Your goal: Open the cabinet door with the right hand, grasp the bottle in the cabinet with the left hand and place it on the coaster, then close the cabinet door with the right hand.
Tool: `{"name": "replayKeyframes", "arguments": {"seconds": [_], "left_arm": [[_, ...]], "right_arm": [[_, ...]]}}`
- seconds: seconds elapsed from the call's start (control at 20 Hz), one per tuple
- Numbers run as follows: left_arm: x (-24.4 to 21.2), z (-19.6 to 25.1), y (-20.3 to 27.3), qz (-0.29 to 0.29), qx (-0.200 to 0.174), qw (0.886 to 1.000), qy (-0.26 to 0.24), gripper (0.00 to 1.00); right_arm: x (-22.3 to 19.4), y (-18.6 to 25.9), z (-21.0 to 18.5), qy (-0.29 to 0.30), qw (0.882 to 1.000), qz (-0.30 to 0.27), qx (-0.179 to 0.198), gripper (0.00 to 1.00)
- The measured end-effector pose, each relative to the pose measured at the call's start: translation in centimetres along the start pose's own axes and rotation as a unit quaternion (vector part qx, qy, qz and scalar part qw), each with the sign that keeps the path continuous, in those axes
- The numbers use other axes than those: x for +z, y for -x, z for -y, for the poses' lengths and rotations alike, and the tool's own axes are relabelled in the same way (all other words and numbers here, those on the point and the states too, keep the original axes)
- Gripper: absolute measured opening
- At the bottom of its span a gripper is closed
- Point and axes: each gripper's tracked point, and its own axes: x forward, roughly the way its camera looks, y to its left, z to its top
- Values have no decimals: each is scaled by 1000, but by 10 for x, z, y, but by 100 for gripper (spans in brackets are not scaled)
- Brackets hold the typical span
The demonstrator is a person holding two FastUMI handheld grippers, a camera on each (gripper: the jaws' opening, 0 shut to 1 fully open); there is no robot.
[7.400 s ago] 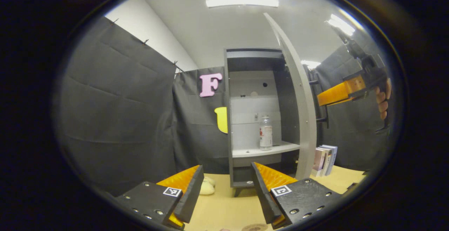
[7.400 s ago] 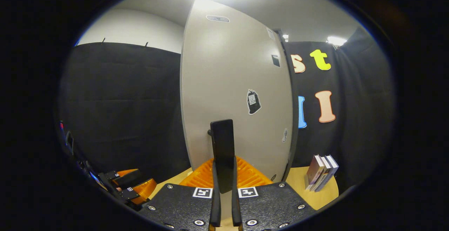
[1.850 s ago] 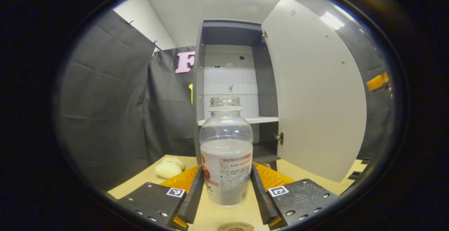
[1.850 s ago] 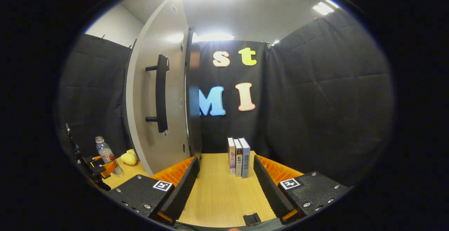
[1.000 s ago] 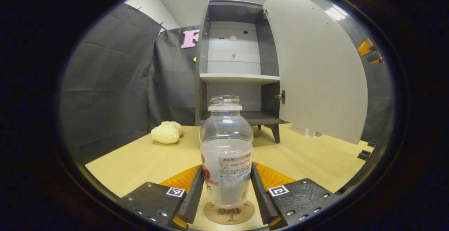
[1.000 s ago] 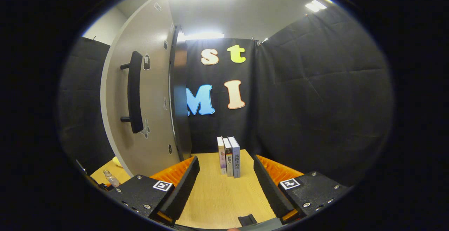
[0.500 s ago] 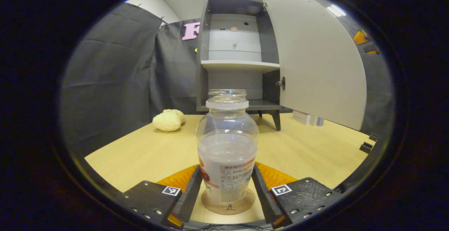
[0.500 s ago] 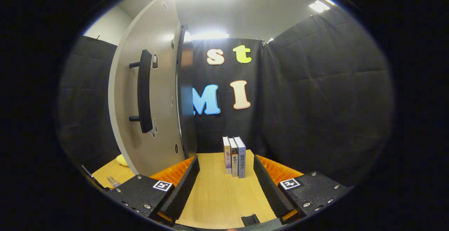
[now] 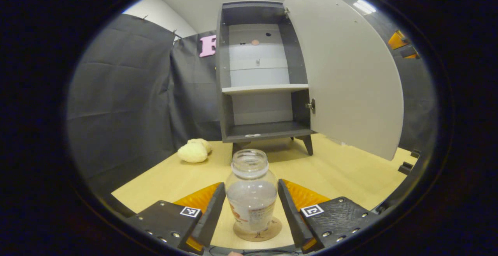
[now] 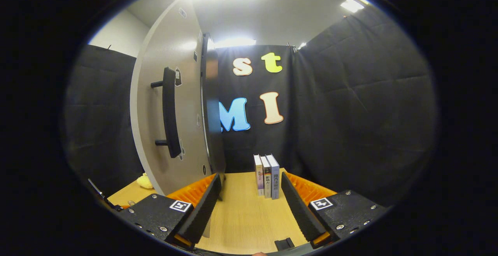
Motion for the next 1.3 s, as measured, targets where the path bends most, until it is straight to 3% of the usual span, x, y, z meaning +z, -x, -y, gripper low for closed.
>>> {"name": "replayKeyframes", "arguments": {"seconds": [0.25, 0.4, 0.45, 0.5, 0.7, 0.8, 0.9, 1.0, 1.1, 1.3], "left_arm": [[56, -12, 24, 11, 2, 1000, 5, 78], [84, -21, 34, 15, -2, 999, 32, 82], [92, -30, 38, 16, 3, 999, 36, 77], [100, -39, 41, 17, 8, 999, 38, 77], [139, -88, 46, 35, 26, 999, 32, 78], [153, -114, 43, 50, 32, 998, 31, 78], [160, -138, 41, 60, 40, 997, 29, 81], [165, -160, 38, 66, 48, 996, 25, 77], [172, -179, 35, 79, 54, 995, 24, 81], [177, -200, 22, 90, 52, 994, 17, 77]], "right_arm": [[24, -5, -10, -20, 999, 30, 6, 95], [46, -10, -10, -27, 998, 46, -15, 95], [53, -11, -10, -25, 998, 51, -25, 92], [60, -13, -11, -24, 998, 56, -33, 95], [81, -19, -26, -22, 995, 74, -58, 92], [84, -22, -36, -16, 995, 74, -69, 95], [86, -20, -42, -4, 994, 78, -80, 95], [87, -20, -43, 2, 992, 85, -91, 92], [86, -22, -51, -3, 992, 86, -91, 91], [84, -19, -78, -10, 993, 90, -76, 91]]}}
